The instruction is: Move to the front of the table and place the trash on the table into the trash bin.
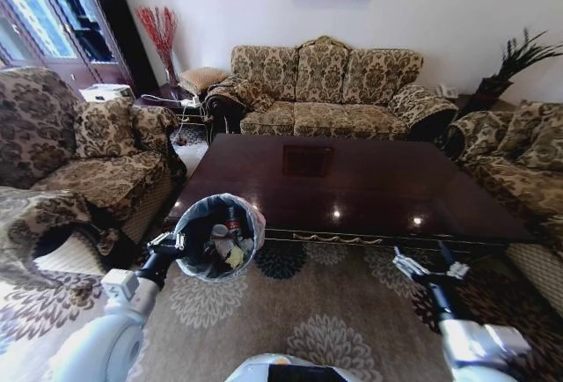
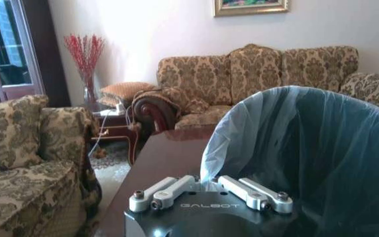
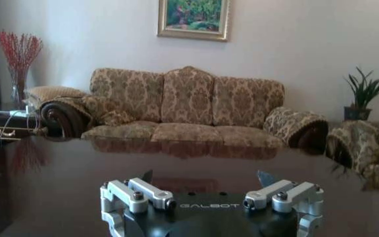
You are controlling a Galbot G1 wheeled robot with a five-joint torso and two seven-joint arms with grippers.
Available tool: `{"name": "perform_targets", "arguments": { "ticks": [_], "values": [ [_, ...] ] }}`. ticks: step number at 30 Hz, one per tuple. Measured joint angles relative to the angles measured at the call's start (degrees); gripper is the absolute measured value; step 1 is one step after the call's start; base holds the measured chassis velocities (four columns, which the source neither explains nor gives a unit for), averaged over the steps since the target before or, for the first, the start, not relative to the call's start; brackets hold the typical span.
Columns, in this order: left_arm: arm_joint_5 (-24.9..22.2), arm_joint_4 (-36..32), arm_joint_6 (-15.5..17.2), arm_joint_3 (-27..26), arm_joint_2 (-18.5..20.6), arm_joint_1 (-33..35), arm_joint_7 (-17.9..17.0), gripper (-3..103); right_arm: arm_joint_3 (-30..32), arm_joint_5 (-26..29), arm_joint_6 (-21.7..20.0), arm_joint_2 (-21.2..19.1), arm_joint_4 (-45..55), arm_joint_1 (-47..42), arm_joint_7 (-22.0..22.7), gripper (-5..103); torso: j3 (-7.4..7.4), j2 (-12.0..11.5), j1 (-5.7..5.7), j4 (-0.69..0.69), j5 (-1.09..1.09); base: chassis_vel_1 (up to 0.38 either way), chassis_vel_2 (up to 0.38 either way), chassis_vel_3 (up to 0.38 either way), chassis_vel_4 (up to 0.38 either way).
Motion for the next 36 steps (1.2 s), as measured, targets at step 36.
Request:
{"name": "perform_targets", "arguments": {
  "ticks": [36],
  "values": [
    [-0.75, -1.44, 0.01, -1.82, 0.01, 1.34, 0.22, 0, 1.48, -2.47, 4.54, -0.23, -1.71, 0.18, -1.65, 100, -5.16, -8.88, -3.73, 0.0, 0.0, 0.0, 0.0, 0.0, 0.0]
  ]
}}
